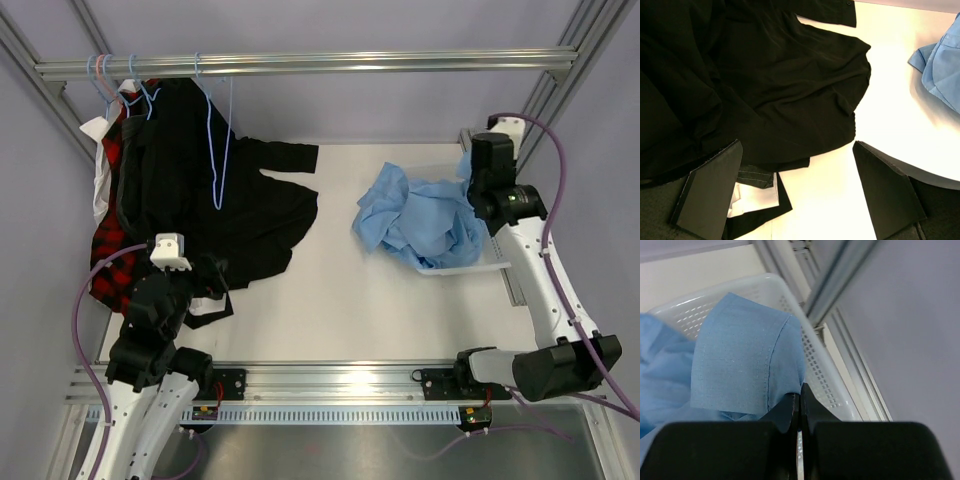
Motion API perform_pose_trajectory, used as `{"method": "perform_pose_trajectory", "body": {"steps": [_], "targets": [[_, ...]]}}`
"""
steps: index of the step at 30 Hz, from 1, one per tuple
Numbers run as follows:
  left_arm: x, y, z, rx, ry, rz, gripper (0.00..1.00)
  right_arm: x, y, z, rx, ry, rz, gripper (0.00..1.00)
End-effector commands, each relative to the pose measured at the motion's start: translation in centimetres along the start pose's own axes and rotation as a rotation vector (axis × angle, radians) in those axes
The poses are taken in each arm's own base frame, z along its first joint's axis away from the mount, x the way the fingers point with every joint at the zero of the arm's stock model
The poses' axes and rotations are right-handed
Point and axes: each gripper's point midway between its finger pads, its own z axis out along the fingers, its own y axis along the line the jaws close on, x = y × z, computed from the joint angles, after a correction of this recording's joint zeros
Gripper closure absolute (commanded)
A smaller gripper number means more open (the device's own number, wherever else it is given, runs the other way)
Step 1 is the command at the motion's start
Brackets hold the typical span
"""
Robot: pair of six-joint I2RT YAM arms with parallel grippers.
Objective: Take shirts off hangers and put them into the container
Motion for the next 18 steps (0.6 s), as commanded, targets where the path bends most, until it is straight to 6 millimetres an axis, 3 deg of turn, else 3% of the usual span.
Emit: {"method": "perform_pose_trajectory", "body": {"steps": [1, 5, 14, 15, 18], "targets": [[-1.3, -0.2, 0.3, 0.002, -0.055, -0.016, 0.01, -0.7, -3.8, 0.6, 0.11, -0.013, 0.16, 1.0], [-1.3, -0.3, 0.3, 0.005, -0.055, -0.016, 0.01, 2.1, -3.5, 2.6, 0.109, 0.076, 0.211, 1.0], [-1.2, -0.3, 0.3, 0.006, -0.052, -0.015, 0.01, 14.6, 0.0, 8.9, 0.053, 0.453, 0.281, 1.0], [-1.2, -0.3, 0.3, 0.006, -0.052, -0.015, 0.01, 16.2, 1.1, 9.5, 0.017, 0.511, 0.287, 1.0], [-1.2, -0.3, 0.3, 0.006, -0.053, -0.015, 0.01, 18.7, 2.8, 10.3, -0.039, 0.589, 0.295, 1.0]]}}
